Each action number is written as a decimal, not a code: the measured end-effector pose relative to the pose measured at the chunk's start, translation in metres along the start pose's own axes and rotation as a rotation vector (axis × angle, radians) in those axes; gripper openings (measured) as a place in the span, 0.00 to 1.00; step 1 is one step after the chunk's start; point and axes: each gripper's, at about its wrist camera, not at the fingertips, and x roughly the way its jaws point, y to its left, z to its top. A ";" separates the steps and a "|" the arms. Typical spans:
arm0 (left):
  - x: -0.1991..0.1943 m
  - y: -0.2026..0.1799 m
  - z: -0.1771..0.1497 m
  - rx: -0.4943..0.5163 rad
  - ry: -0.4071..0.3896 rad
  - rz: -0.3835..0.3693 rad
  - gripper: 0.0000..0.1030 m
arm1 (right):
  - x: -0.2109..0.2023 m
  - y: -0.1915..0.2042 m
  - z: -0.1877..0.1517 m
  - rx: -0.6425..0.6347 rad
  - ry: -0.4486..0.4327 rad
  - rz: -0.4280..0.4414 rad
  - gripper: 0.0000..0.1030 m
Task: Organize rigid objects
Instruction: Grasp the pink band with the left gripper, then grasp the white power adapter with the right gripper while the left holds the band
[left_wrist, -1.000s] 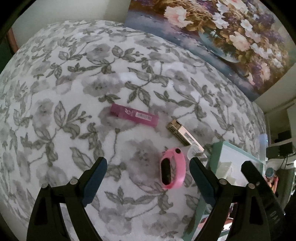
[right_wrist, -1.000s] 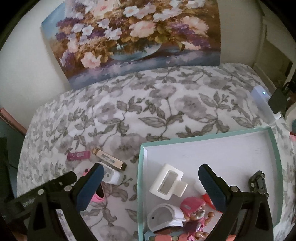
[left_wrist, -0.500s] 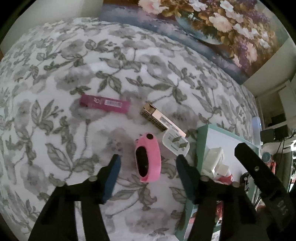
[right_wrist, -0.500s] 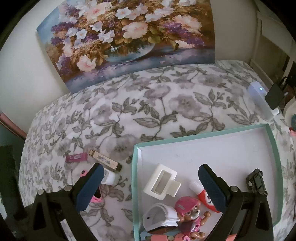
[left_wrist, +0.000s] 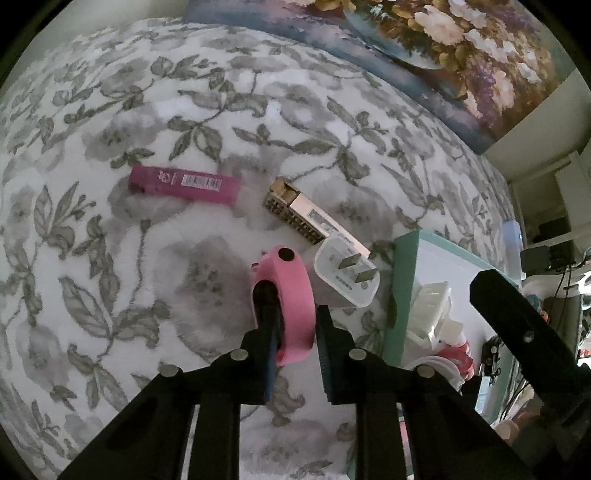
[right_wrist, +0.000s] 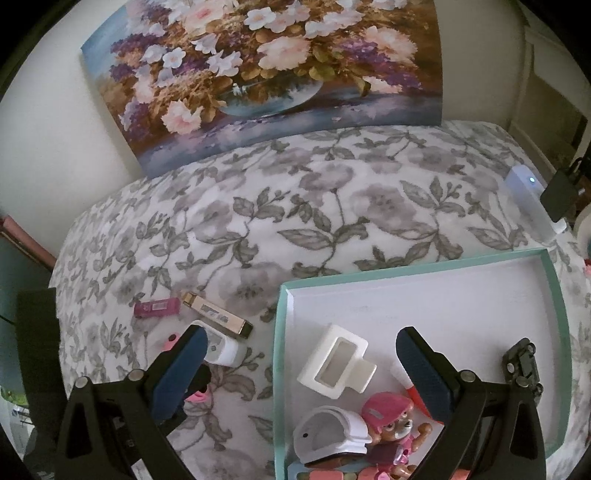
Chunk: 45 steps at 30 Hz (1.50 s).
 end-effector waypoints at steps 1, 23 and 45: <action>0.001 0.000 0.000 -0.002 -0.002 -0.005 0.17 | 0.001 0.001 0.000 -0.001 0.002 -0.002 1.00; -0.067 0.083 0.012 -0.254 -0.194 -0.020 0.13 | 0.021 0.060 -0.013 -0.157 0.017 0.087 1.00; -0.043 0.086 0.016 -0.290 -0.146 -0.038 0.13 | 0.081 0.082 -0.033 -0.250 0.061 0.040 0.57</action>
